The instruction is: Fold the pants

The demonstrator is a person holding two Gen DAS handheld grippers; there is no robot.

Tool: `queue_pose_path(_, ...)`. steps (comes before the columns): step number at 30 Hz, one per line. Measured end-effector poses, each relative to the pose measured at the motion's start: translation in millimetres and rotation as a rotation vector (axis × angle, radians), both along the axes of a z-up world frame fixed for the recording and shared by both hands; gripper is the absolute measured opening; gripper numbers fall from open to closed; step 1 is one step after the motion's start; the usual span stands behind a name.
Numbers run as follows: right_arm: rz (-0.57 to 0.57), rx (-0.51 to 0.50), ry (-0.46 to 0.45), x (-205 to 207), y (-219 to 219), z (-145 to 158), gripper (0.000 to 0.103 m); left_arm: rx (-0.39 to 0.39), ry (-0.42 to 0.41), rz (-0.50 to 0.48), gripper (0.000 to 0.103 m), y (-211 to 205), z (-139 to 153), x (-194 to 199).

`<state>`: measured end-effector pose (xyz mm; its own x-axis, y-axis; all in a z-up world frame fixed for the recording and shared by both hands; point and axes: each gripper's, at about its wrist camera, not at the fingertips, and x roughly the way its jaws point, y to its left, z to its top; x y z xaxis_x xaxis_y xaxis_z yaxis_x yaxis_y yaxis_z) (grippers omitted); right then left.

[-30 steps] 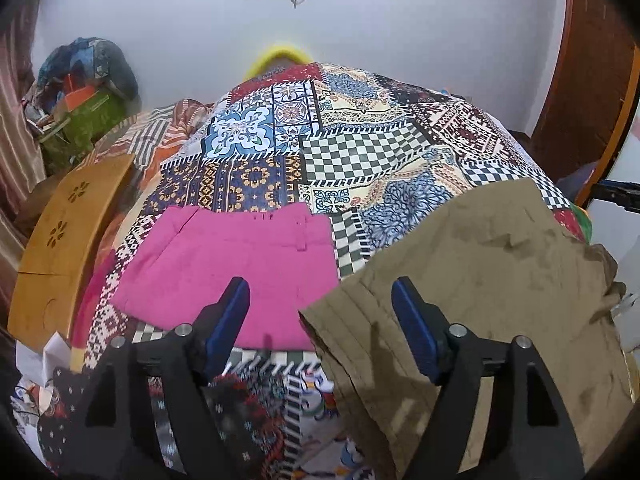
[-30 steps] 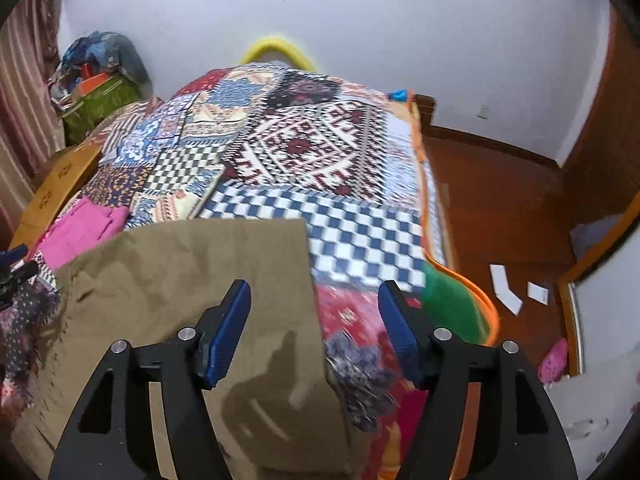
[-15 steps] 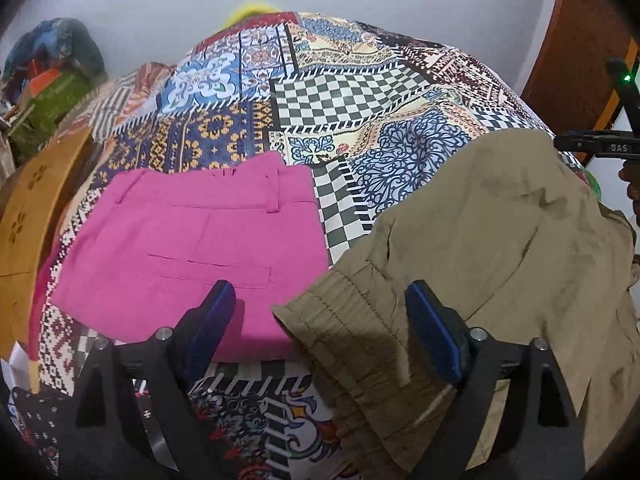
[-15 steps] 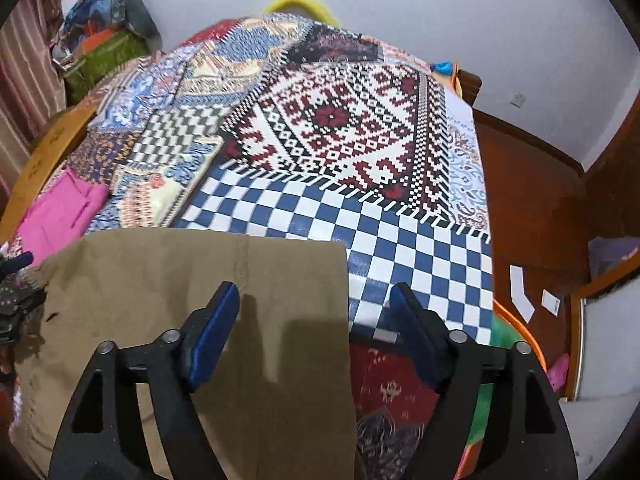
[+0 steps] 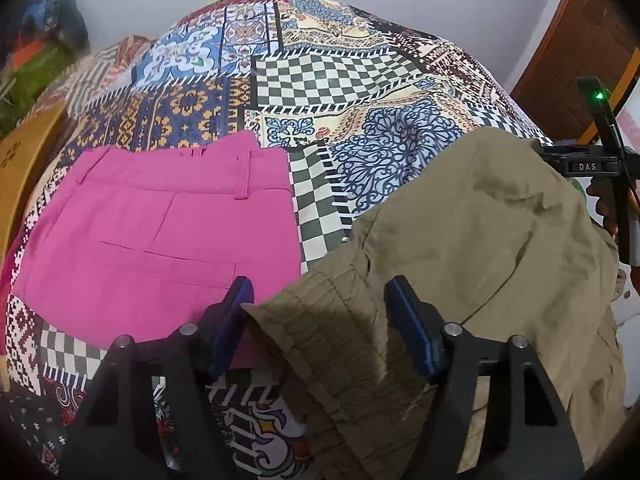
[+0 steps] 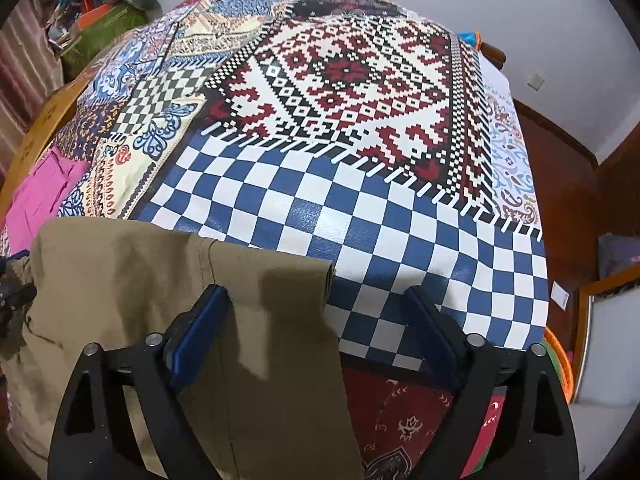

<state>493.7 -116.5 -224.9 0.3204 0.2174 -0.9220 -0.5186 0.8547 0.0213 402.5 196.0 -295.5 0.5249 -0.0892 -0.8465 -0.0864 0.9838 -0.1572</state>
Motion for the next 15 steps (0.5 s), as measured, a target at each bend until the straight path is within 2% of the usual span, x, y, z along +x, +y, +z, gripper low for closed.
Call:
queue_pose_path(4, 0.052, 0.030, -0.019, -10, 5, 5, 0.037, 0.022, -0.014, 0.002, 0.062, -1, 3, -3)
queue_pose_path(7, 0.068, -0.018, -0.063, -14, 11, 5, 0.021, 0.033, -0.014, 0.001, 0.059, -3, 3, -4)
queue_pose_path(9, 0.069, -0.023, -0.071, -15, 12, 5, 0.014, 0.043, -0.018, 0.003, 0.057, -5, 5, -5)
queue_pose_path(11, 0.055, -0.012, -0.069, -15, 9, 6, 0.012, 0.051, -0.026, 0.005, 0.054, -6, 7, -7)
queue_pose_path(15, 0.009, 0.022, -0.114, -20, 4, 19, 0.010, 0.048, -0.048, -0.008, 0.037, -8, 16, -13)
